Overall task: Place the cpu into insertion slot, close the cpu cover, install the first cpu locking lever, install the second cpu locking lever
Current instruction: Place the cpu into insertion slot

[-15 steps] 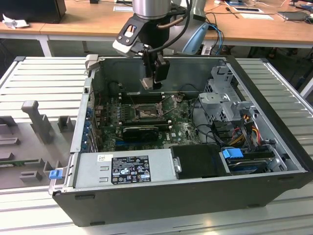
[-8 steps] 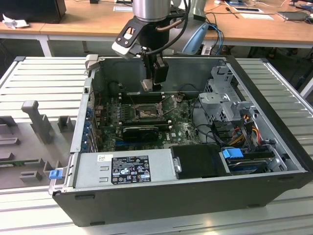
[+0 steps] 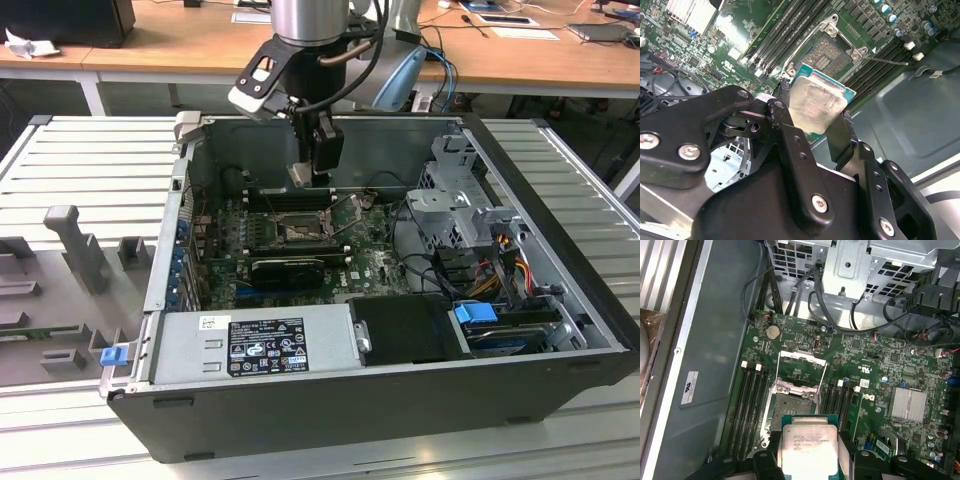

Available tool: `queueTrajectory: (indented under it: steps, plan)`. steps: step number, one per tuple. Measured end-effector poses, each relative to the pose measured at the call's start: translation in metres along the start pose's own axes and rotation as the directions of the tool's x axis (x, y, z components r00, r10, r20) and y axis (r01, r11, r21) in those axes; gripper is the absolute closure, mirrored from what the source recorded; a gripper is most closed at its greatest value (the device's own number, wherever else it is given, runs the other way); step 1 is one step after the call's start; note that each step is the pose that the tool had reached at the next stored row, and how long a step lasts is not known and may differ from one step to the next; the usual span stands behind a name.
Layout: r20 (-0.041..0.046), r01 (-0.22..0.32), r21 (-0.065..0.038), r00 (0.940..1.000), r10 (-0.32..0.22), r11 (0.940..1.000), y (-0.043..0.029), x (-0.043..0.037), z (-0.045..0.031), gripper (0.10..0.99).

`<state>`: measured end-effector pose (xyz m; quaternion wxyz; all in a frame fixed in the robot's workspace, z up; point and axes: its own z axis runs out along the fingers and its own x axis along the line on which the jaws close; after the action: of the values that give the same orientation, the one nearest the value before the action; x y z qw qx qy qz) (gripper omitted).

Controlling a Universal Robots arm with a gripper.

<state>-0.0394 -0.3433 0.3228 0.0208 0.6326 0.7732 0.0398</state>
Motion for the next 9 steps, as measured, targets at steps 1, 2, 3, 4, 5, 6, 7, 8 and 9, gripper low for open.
queueTrajectory:
  steps: [1,2,3,4,5,6,7,8,9]
  plan:
    - [0.0005,-0.006,0.000,1.0000,0.006,1.0000,0.0000,0.0000,0.0003,0.553]
    - [0.0010,-0.014,0.000,0.9999,0.014,0.9999,-0.0001,0.0000,0.0011,0.553]
    - [0.0024,-0.027,-0.001,0.9996,0.027,0.9996,-0.0002,0.0000,0.0017,0.553]
    - [0.0037,-0.042,-0.001,0.9991,0.042,0.9991,-0.0002,0.0000,0.0021,0.553]
    - [0.0051,-0.057,-0.001,0.9983,0.057,0.9984,-0.0002,0.0000,0.0024,0.553]
    - [0.0071,-0.081,-0.002,0.9967,0.081,0.9967,-0.0003,0.0000,0.0029,0.553]
    - [0.0084,-0.096,-0.002,0.9953,0.097,0.9953,-0.0003,-0.0001,0.0033,0.553]
    - [0.0098,-0.113,-0.003,0.9936,0.113,0.9936,-0.0003,-0.0001,0.0039,0.553]
    - [0.0116,-0.134,-0.003,0.9909,0.134,0.9910,-0.0004,-0.0001,0.0045,0.553]
